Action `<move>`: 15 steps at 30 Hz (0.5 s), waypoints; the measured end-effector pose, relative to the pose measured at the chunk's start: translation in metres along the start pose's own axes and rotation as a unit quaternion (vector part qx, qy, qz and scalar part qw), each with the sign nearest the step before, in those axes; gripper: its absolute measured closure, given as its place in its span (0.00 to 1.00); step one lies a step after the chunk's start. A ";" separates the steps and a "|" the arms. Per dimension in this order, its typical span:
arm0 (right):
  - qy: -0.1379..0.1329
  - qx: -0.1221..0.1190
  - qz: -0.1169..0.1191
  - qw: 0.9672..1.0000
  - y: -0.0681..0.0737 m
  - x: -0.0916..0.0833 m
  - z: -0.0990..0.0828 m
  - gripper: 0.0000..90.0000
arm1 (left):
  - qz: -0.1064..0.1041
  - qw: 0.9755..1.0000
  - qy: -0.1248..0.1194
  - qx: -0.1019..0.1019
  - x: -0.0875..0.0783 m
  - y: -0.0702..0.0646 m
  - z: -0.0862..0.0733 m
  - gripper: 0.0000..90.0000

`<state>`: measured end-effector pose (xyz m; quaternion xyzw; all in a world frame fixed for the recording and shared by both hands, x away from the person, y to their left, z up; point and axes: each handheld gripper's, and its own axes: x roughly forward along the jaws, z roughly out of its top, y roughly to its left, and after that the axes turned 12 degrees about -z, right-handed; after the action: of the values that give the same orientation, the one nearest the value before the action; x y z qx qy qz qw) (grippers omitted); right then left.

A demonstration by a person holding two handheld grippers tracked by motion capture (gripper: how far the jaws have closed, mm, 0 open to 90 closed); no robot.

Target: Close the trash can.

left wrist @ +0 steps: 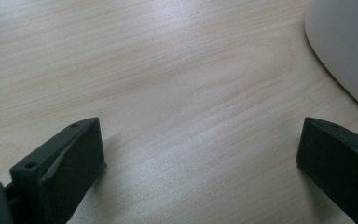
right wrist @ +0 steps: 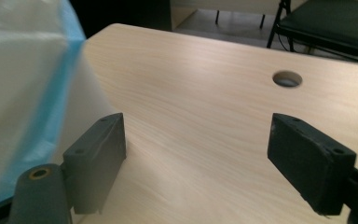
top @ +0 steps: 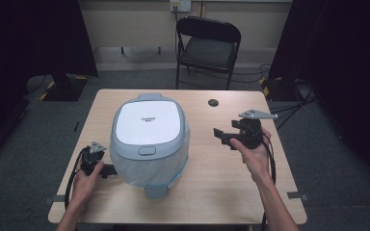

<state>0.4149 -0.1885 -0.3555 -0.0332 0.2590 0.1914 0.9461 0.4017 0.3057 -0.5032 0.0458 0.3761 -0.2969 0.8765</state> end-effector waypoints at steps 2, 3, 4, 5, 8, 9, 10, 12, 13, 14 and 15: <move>0.010 0.011 -0.004 1.000 -0.009 0.005 -0.011 0.21 | 0.001 1.000 -0.001 -0.003 0.000 0.000 0.000 0.00; 0.016 0.015 -0.008 1.000 -0.013 0.008 -0.017 0.21 | 0.003 1.000 -0.001 -0.004 -0.001 -0.001 -0.001 0.00; 0.025 0.024 -0.009 0.999 -0.018 0.011 -0.025 0.20 | 0.004 1.000 -0.001 -0.005 -0.001 -0.001 -0.001 0.00; 0.031 0.028 -0.006 0.999 -0.021 0.013 -0.030 0.20 | 0.003 1.000 -0.001 -0.005 -0.001 0.000 -0.001 0.00; 0.048 0.039 -0.015 0.998 -0.031 0.015 -0.048 0.20 | 0.002 1.000 -0.001 -0.002 -0.002 0.000 -0.002 0.01; 0.055 0.036 -0.023 0.998 -0.033 0.016 -0.053 0.20 | 0.002 1.000 -0.001 -0.002 -0.002 0.000 -0.002 0.01; 0.064 0.033 -0.038 0.997 -0.037 0.017 -0.060 0.20 | 0.002 1.000 -0.002 -0.002 -0.002 0.000 -0.002 0.01; 0.079 0.028 -0.058 0.995 -0.042 0.019 -0.070 0.20 | 0.002 1.000 -0.002 -0.002 -0.002 0.000 -0.002 0.01; 0.089 0.023 -0.065 0.994 -0.044 0.021 -0.075 0.20 | 0.002 1.000 -0.002 -0.002 -0.002 0.000 -0.002 0.01; 0.100 0.015 -0.073 0.992 -0.046 0.023 -0.080 0.20 | 0.002 1.000 -0.002 -0.002 -0.002 0.000 -0.002 0.01; 0.110 0.004 -0.082 0.991 -0.048 0.025 -0.084 0.19 | 0.003 1.000 -0.001 -0.002 -0.002 0.000 -0.002 0.01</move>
<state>0.4125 -0.2383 -0.4423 -0.0708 0.3586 0.1077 0.9246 0.3998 0.3069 -0.5032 0.0445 0.3756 -0.2934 0.8780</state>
